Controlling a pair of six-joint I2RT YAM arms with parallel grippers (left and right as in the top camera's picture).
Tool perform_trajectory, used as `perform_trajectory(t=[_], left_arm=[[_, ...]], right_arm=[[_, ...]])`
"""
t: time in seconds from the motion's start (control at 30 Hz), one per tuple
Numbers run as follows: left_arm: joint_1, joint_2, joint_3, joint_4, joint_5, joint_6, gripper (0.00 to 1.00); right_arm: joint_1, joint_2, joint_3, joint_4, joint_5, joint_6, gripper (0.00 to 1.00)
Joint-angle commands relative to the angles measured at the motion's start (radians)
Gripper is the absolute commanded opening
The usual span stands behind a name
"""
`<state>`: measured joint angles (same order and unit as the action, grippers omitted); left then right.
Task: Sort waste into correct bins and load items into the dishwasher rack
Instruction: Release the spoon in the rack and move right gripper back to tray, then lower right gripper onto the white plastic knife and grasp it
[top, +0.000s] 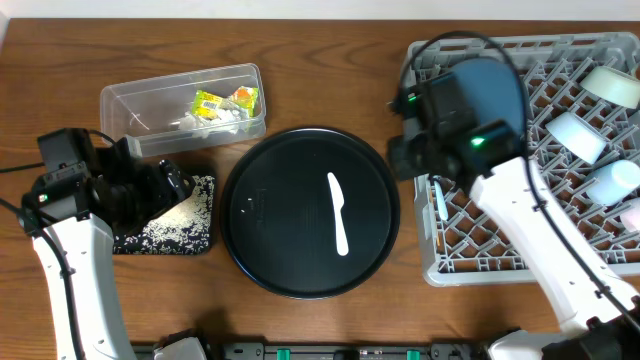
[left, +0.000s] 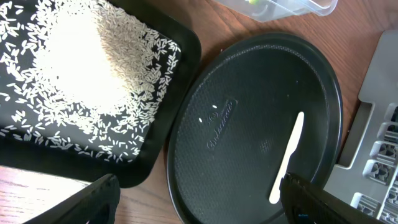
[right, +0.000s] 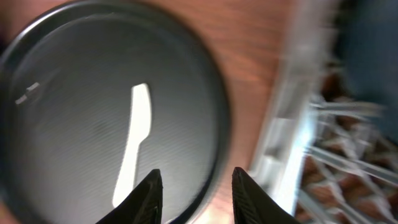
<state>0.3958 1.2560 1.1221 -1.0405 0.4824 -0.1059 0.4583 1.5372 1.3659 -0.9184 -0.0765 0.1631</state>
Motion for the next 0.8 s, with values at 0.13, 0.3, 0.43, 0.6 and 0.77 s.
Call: perform_trajectory(t=[0.13, 0.3, 0.43, 0.6, 0.77], left_arm=[[0.004, 0.005, 0.012, -0.002, -0.008, -0.005, 0.83], [0.004, 0.005, 0.012, -0.003, -0.008, -0.005, 0.84], [0.004, 0.005, 0.012, -0.003, -0.008, -0.005, 0.83], [0.004, 0.005, 0.012, -0.003, -0.008, -0.005, 0.83], [0.004, 0.005, 0.012, -0.003, -0.008, -0.005, 0.84]], right_arm=[[0.157, 0.128, 0.012, -0.006, -0.009, 0.095, 0.35], [0.231, 0.254, 0.012, -0.016, -0.011, 0.253, 0.37], [0.286, 0.338, 0.012, -0.030, -0.010, 0.301, 0.41], [0.332, 0.429, 0.012, -0.025, 0.019, 0.360, 0.41], [0.348, 0.515, 0.012, -0.021, 0.027, 0.372, 0.41]])
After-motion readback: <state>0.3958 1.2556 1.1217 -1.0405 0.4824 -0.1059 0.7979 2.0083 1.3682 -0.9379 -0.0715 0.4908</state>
